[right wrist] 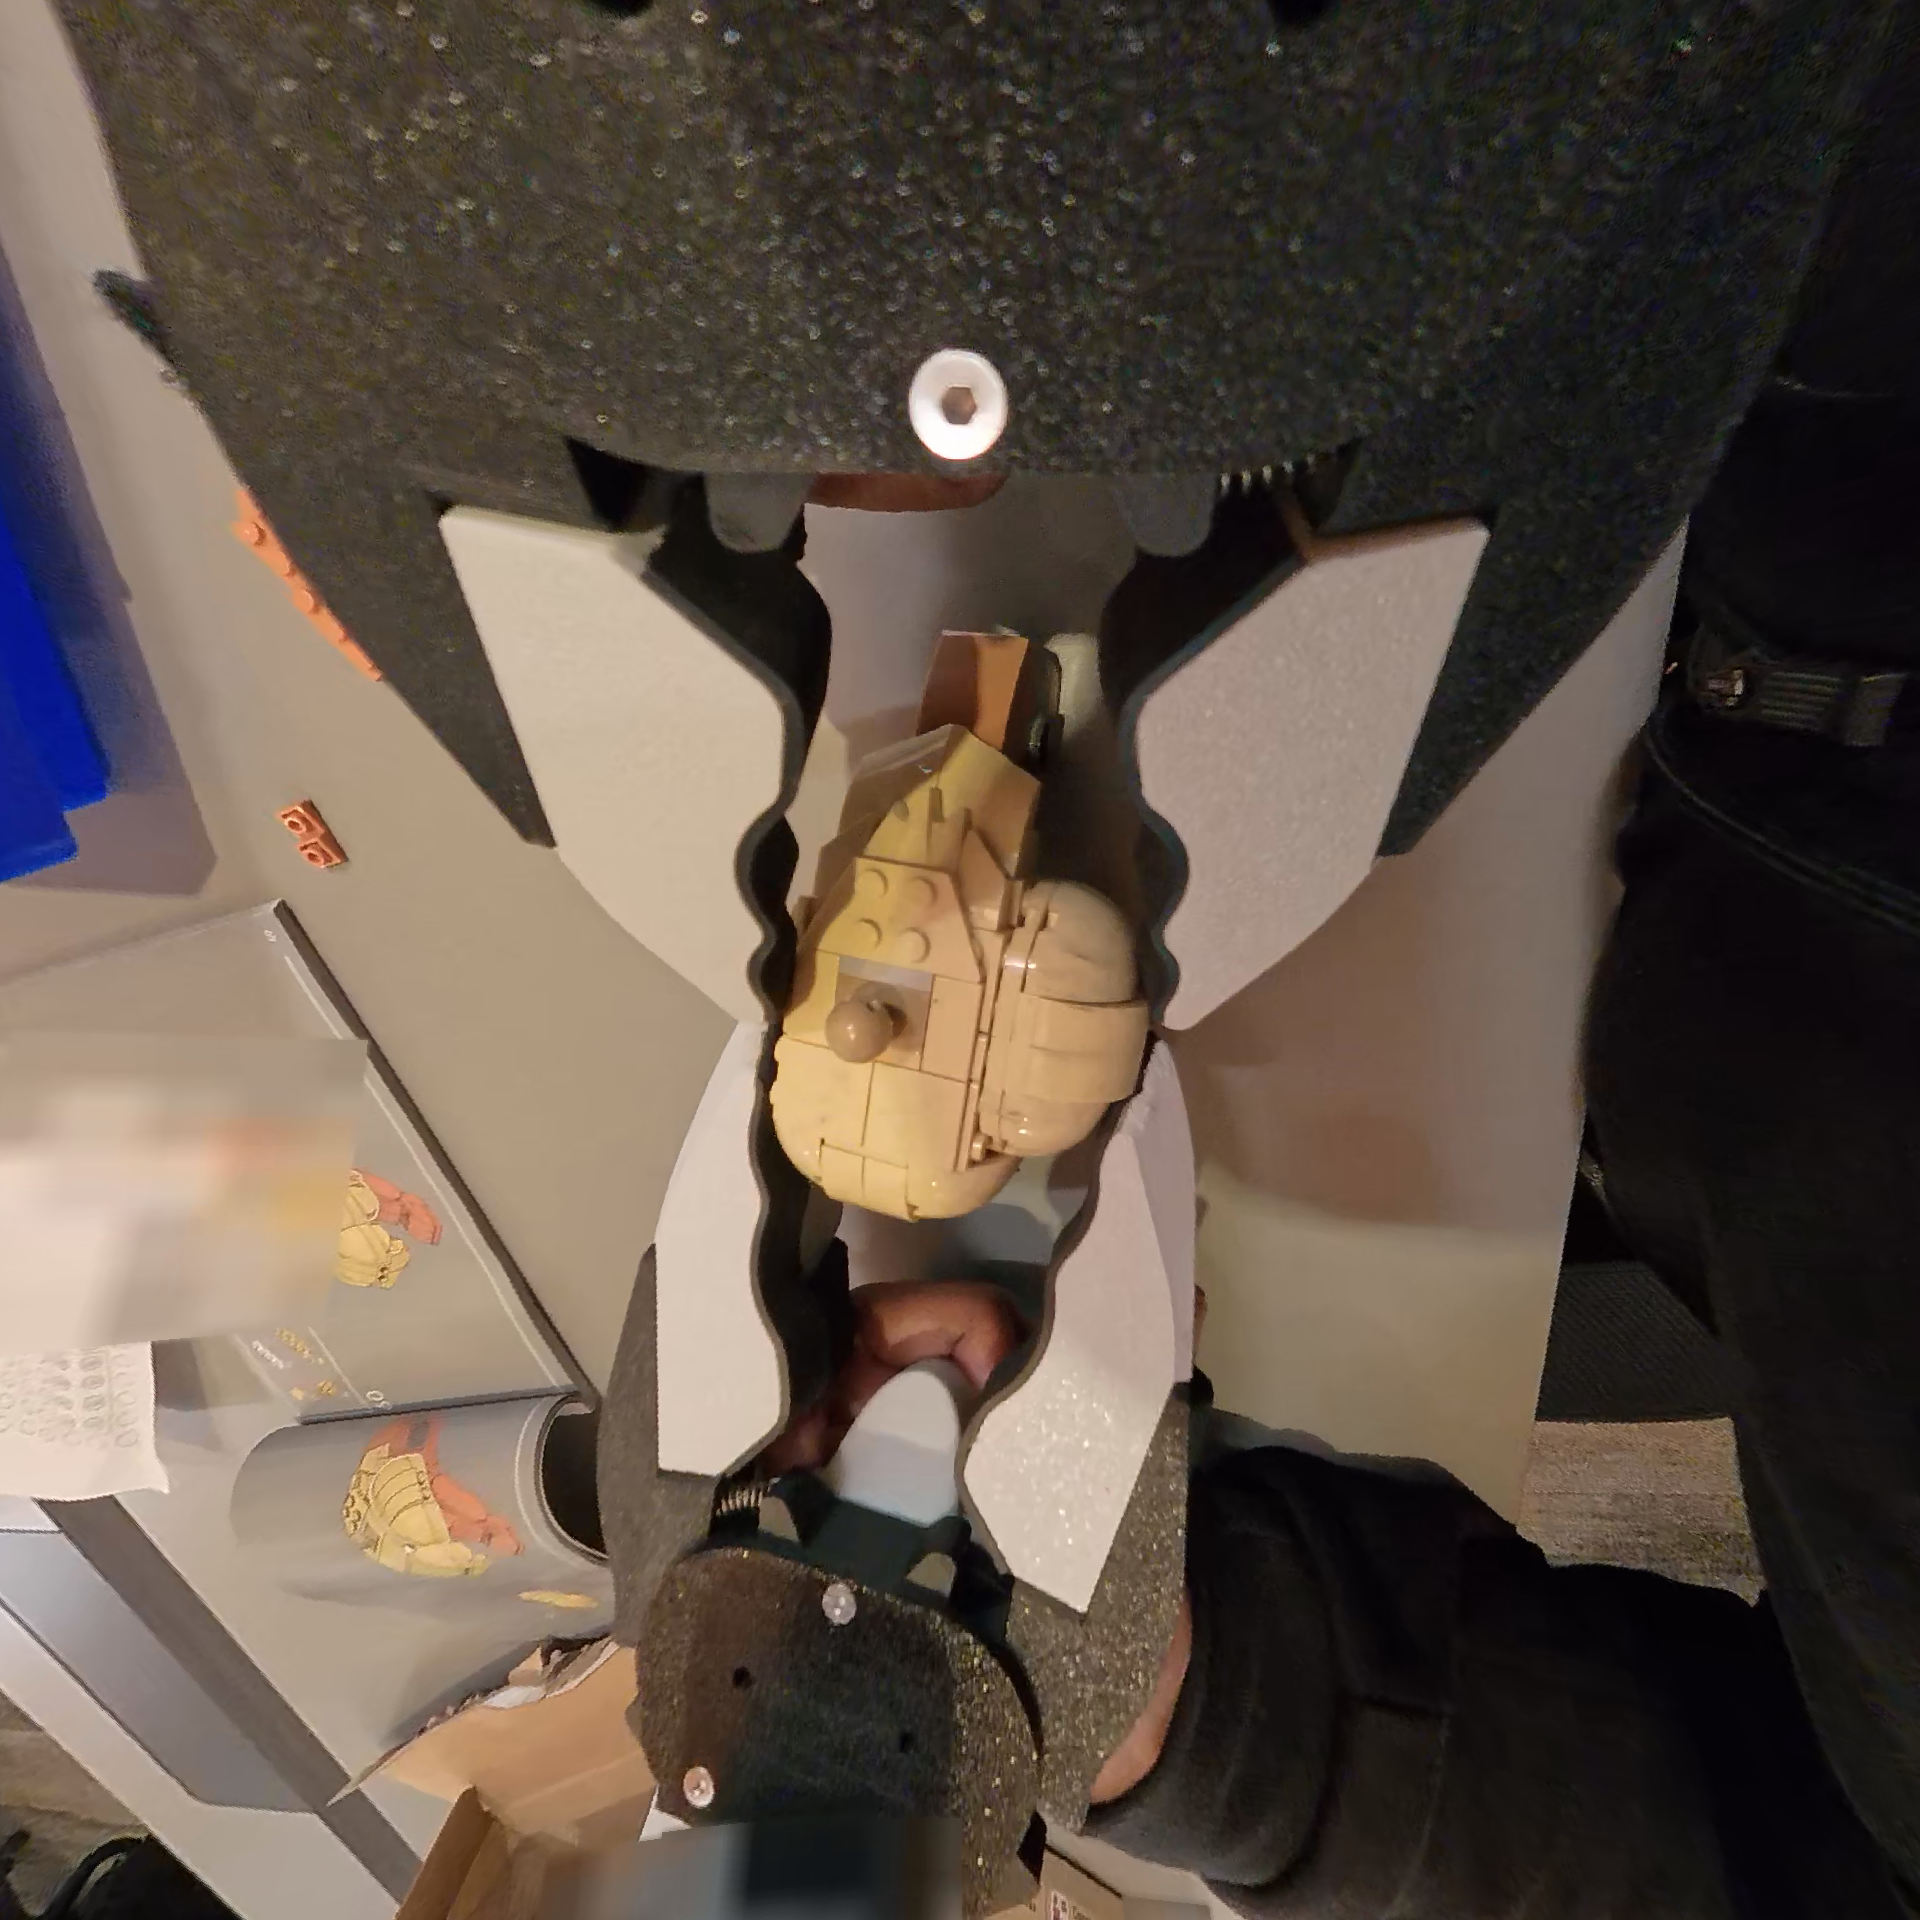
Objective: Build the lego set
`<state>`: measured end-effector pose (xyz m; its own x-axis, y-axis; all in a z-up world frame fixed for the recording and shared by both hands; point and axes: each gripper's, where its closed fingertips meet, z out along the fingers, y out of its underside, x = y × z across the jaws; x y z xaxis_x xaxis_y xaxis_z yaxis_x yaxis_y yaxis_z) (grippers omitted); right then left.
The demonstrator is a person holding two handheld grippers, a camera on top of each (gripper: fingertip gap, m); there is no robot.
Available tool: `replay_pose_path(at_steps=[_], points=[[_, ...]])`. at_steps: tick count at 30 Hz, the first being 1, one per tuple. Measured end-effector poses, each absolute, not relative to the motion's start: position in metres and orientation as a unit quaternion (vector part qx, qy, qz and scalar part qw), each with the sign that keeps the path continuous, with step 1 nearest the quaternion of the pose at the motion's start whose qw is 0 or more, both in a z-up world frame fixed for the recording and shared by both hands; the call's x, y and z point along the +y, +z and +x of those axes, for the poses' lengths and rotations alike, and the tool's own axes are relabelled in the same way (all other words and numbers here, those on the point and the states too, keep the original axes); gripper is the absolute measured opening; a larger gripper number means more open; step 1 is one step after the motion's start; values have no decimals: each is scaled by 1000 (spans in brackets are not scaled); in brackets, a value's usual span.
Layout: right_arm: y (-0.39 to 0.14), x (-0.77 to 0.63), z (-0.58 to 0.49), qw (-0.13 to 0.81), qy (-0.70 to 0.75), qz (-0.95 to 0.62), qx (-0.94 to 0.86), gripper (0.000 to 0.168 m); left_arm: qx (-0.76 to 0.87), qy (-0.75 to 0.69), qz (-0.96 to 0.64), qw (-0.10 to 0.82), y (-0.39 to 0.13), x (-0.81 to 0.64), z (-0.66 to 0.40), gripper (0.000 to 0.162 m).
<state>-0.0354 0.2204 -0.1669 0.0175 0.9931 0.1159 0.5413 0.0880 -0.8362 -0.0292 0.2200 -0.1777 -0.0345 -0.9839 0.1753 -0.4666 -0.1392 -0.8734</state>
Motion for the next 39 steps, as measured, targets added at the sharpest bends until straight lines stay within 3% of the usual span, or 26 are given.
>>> replay_pose_path(at_steps=[12,29,39], points=[[-166,221,-36,377,322,-610,-618,66,573,-434,-626,303,-178,221,-29,72],[-180,218,-20,286,358,-700,-547,72,574,-414,-636,308,-182,224,-28,72],[-180,222,-29,296,389,-706,-512,70,577,-392,-635,332,-182,225,-28,71]])
